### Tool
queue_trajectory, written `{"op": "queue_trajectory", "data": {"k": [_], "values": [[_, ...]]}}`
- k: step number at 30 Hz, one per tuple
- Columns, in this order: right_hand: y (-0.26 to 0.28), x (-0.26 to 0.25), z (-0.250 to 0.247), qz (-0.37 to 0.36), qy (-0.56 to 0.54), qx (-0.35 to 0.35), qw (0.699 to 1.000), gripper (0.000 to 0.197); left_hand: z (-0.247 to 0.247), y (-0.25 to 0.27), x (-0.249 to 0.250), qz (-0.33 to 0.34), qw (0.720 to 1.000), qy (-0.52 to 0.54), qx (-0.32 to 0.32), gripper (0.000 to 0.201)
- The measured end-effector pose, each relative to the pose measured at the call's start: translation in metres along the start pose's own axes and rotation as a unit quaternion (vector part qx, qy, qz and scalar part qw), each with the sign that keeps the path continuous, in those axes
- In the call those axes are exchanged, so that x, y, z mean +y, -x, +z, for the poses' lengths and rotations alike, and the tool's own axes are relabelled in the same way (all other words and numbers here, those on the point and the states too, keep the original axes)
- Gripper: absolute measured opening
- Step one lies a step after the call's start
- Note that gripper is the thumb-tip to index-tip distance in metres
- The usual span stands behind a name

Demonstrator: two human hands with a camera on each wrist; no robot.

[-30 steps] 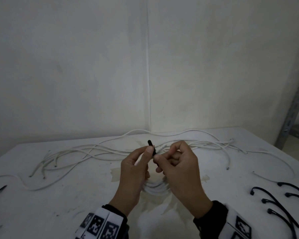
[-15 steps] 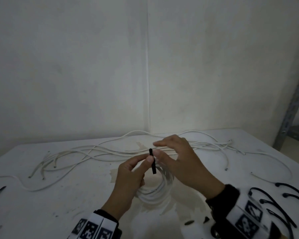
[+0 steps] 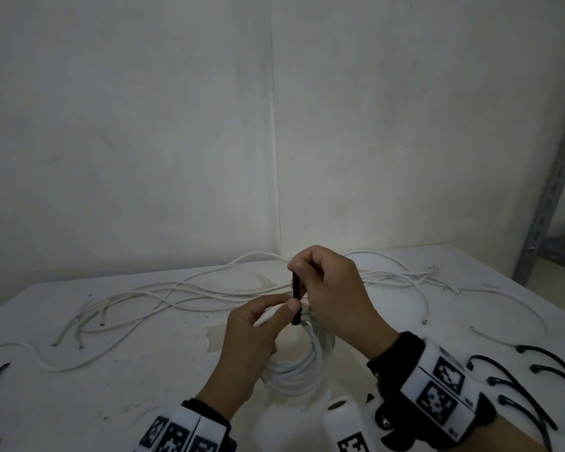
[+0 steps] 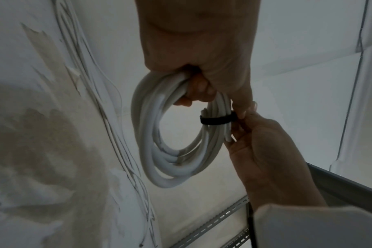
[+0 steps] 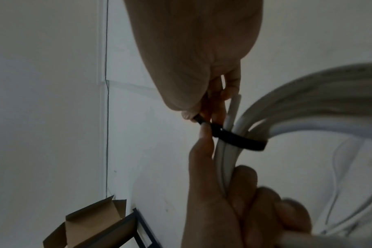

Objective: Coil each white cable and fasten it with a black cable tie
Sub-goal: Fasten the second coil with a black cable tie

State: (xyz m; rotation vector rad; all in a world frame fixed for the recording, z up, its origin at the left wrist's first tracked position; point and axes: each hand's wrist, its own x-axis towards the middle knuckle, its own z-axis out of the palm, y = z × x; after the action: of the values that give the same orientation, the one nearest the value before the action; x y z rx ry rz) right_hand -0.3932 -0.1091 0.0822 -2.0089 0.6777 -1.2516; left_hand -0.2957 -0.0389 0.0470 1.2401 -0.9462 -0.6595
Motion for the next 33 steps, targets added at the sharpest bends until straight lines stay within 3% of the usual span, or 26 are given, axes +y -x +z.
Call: {"op": "queue_trajectory", "data": {"k": [2,7,12,22,26,27,29,30,33], "values": [[0.002,-0.001,0.003,-0.001,-0.03,0.007,1.0,0.026,-0.003,-0.002,0.002,0.014,1.0,-0.015,0.006,0.016],[0.001,-0.008,-0.002,0.024,-0.068,-0.075,0.995,0.017,-0.009,-0.004,0.007,0.023,0.999,-0.013,0.024,0.013],[0.004,-0.009,-0.001,-0.062,0.024,-0.021,0.998,0.024,-0.004,-0.001,0.008,0.017,1.0,-0.008,0.019,0.01],[-0.002,-0.005,0.008,-0.016,-0.033,0.035,0.999,0.029,-0.007,0.004,0.008,0.05,0.999,0.001,0.007,0.013],[0.003,-0.001,0.01,0.014,-0.012,-0.057,0.998,0.011,-0.014,0.004,0.001,0.021,0.998,0.001,0.056,0.013],[0.006,0.002,0.009,0.04,0.0,-0.091,0.995,0.022,-0.017,0.002,0.0,0.011,0.997,0.012,0.075,0.011],[0.015,0.011,0.007,0.083,0.01,-0.163,0.983,0.062,-0.023,-0.005,0.004,-0.01,0.993,0.052,0.105,0.008],[0.018,0.013,0.008,0.095,0.0,-0.19,0.977,0.068,-0.027,-0.008,0.008,-0.018,0.991,0.076,0.111,0.009],[0.023,0.017,0.012,0.074,-0.066,-0.219,0.971,0.046,-0.035,-0.012,0.017,-0.034,0.99,0.107,0.089,0.016]]}}
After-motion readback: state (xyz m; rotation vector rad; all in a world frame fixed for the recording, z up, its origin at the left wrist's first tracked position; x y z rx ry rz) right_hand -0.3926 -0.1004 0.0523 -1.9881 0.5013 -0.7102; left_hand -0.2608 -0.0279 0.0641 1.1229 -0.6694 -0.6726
